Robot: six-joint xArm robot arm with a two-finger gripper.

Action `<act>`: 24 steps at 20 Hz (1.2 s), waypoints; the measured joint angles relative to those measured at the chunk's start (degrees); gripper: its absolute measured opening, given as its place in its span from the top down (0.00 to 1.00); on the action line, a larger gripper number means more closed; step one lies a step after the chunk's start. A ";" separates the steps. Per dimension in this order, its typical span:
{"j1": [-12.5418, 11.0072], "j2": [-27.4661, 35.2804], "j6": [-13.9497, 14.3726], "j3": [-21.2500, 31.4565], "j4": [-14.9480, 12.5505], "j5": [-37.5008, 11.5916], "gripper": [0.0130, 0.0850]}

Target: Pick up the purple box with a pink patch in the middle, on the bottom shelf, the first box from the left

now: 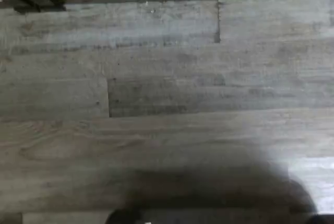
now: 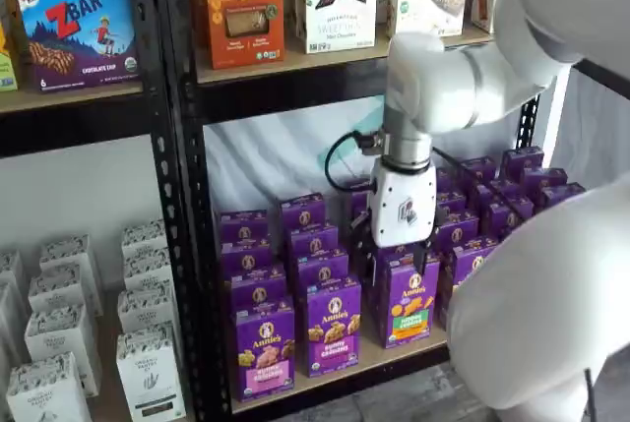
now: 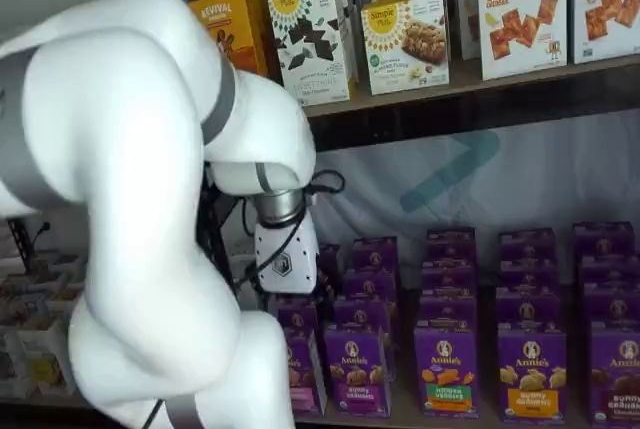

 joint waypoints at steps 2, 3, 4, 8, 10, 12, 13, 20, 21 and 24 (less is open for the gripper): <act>0.51 4.44 0.12 -0.52 0.23 -4.13 0.00; 0.76 6.47 0.10 -0.74 0.46 -6.22 0.00; 0.99 8.50 -0.12 -1.07 0.89 -8.18 0.00; 1.81 16.44 0.02 -3.43 1.39 -13.03 0.00; 2.27 20.11 1.02 -4.46 0.49 -15.81 0.00; 2.58 23.18 1.31 -5.52 0.39 -17.81 0.00; 2.77 25.19 1.76 -6.35 0.02 -18.73 0.00; 4.56 34.84 6.51 -11.12 -3.60 -24.93 0.00; 4.88 35.95 6.79 -11.74 -3.61 -26.00 0.00; 5.65 39.32 7.13 -14.14 -3.12 -27.45 0.00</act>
